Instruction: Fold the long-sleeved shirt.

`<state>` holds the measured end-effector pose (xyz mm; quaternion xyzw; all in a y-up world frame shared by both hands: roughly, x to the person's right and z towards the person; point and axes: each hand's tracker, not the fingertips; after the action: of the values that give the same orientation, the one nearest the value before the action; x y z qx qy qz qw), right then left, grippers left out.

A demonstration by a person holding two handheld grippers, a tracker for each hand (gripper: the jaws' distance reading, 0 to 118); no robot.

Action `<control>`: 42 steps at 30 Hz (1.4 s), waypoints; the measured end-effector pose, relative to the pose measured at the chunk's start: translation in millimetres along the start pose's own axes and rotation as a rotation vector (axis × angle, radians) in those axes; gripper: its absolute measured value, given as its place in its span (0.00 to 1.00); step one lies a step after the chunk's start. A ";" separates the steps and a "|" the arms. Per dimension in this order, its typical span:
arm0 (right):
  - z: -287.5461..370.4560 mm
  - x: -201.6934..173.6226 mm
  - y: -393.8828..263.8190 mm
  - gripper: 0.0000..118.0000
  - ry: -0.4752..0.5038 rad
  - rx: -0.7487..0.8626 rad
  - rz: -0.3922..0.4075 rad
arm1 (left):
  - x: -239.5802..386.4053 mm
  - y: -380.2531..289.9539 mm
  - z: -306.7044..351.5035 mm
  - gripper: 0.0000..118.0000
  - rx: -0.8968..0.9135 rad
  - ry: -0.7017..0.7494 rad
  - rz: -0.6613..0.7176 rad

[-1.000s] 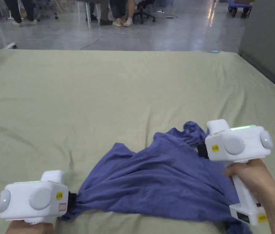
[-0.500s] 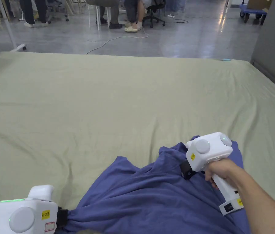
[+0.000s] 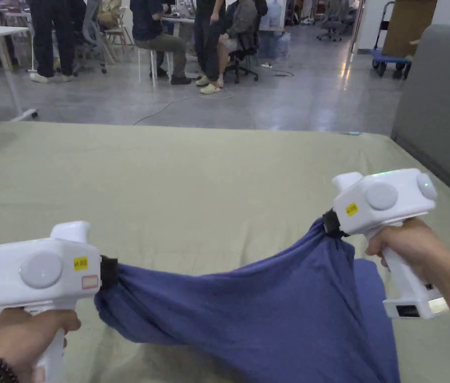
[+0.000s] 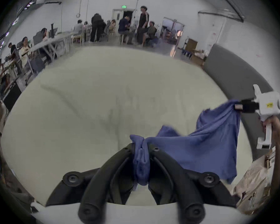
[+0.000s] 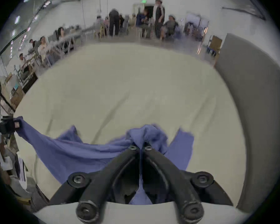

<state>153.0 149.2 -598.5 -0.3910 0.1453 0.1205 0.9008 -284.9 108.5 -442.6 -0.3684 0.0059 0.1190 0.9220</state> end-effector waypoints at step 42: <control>-30.8 54.7 -21.8 0.00 -0.159 0.122 -0.316 | 44.5 81.0 -106.8 0.09 0.130 0.083 -0.038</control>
<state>205.9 117.6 -623.4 -0.3429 0.0174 -0.0012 0.9392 -251.7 102.0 -579.7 -0.3124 0.0449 0.0853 0.9450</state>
